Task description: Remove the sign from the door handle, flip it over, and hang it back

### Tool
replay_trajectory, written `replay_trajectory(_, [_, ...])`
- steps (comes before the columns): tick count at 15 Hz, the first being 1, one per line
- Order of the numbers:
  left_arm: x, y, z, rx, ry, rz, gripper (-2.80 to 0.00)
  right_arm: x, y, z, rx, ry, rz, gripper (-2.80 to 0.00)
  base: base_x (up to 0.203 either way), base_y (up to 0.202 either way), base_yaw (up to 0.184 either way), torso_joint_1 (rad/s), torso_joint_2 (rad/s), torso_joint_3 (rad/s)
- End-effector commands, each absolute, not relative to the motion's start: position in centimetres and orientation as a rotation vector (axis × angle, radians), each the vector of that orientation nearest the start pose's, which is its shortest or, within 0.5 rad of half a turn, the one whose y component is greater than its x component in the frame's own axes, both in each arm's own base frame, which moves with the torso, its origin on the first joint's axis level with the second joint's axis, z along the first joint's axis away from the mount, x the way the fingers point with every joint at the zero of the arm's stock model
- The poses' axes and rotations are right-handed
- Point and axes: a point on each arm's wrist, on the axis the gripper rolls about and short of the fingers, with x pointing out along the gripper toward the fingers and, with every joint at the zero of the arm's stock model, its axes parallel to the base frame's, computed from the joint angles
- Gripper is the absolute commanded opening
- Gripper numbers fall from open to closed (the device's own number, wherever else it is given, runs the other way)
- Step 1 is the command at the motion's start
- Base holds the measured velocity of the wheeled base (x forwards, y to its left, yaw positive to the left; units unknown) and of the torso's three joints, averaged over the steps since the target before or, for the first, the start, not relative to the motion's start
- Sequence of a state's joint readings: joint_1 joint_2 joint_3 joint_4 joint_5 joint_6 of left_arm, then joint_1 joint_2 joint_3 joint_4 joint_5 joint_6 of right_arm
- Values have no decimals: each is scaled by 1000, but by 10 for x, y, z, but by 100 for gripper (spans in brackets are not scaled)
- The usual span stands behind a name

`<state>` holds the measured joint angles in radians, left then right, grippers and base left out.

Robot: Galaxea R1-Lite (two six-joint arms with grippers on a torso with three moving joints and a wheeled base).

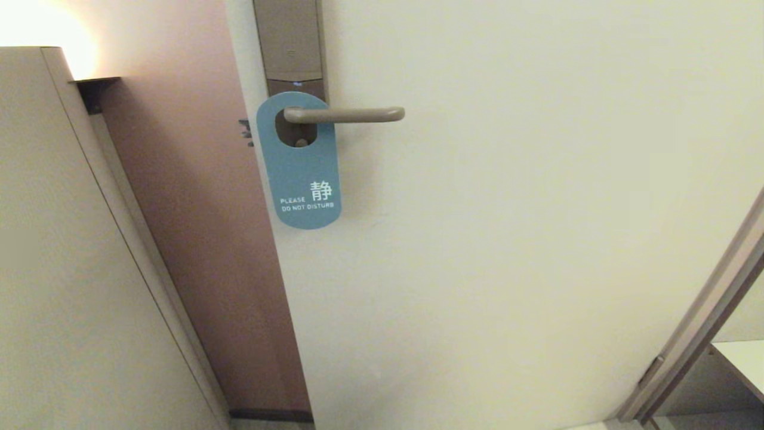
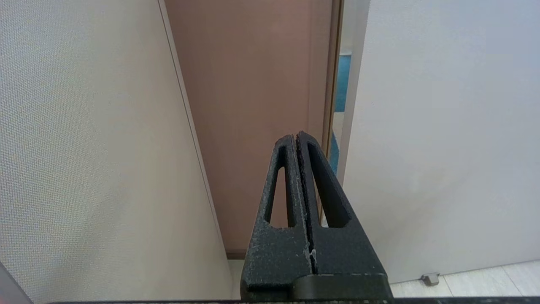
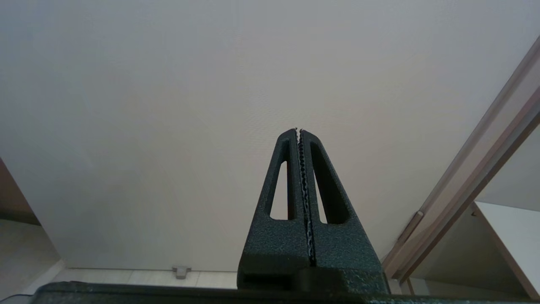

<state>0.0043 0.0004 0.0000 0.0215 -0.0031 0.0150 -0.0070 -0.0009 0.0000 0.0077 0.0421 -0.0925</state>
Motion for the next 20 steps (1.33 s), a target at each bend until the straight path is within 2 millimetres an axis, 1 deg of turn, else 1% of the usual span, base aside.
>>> replay_trajectory(1, [-23, 0, 73, 15, 21, 1, -280, -23, 1, 75, -93, 6, 36, -280, 0, 0, 0, 0, 0, 0])
replay_trajectory(20, [-23, 0, 73, 16, 21, 1, -280, -23, 1, 75, -78, 6, 34, -280, 0, 0, 0, 0, 0, 0])
